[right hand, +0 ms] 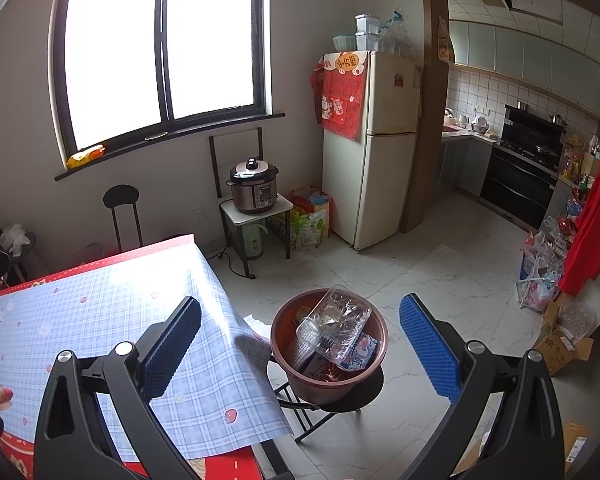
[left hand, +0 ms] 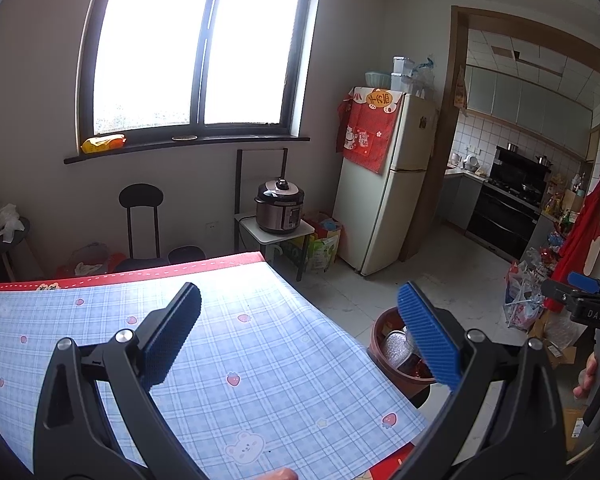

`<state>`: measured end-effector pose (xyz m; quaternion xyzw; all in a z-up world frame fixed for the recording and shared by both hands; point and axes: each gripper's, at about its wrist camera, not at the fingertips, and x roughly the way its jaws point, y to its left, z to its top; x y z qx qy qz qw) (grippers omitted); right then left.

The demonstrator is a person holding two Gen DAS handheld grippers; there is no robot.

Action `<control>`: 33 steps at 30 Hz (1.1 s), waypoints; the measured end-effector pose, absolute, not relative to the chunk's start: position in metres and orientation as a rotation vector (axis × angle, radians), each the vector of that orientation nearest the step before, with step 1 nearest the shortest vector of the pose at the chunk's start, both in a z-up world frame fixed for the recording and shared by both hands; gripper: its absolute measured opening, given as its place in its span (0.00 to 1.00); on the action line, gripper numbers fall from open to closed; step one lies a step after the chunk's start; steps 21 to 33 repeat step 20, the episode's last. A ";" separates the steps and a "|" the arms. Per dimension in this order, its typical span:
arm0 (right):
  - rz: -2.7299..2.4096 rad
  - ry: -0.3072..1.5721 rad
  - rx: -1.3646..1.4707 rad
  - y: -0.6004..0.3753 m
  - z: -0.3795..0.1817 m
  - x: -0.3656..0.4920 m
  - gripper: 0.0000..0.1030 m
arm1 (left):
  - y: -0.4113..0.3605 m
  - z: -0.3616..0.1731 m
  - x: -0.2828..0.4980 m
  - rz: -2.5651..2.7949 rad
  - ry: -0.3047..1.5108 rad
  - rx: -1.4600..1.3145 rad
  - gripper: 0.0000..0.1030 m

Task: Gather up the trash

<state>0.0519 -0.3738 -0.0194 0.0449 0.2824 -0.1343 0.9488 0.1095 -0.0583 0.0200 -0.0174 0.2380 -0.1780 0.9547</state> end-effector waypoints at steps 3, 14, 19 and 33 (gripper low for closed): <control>-0.277 0.571 0.092 -0.375 -0.019 0.050 0.95 | -0.060 0.019 0.109 -0.366 0.483 -0.033 0.94; -0.289 0.568 0.090 -0.376 -0.017 0.045 0.95 | -0.059 0.016 0.112 -0.375 0.486 -0.042 0.94; -0.295 0.571 0.091 -0.375 -0.017 0.045 0.95 | -0.057 0.013 0.113 -0.378 0.494 -0.049 0.95; -0.295 0.572 0.090 -0.375 -0.017 0.045 0.95 | -0.056 0.012 0.114 -0.378 0.496 -0.052 0.95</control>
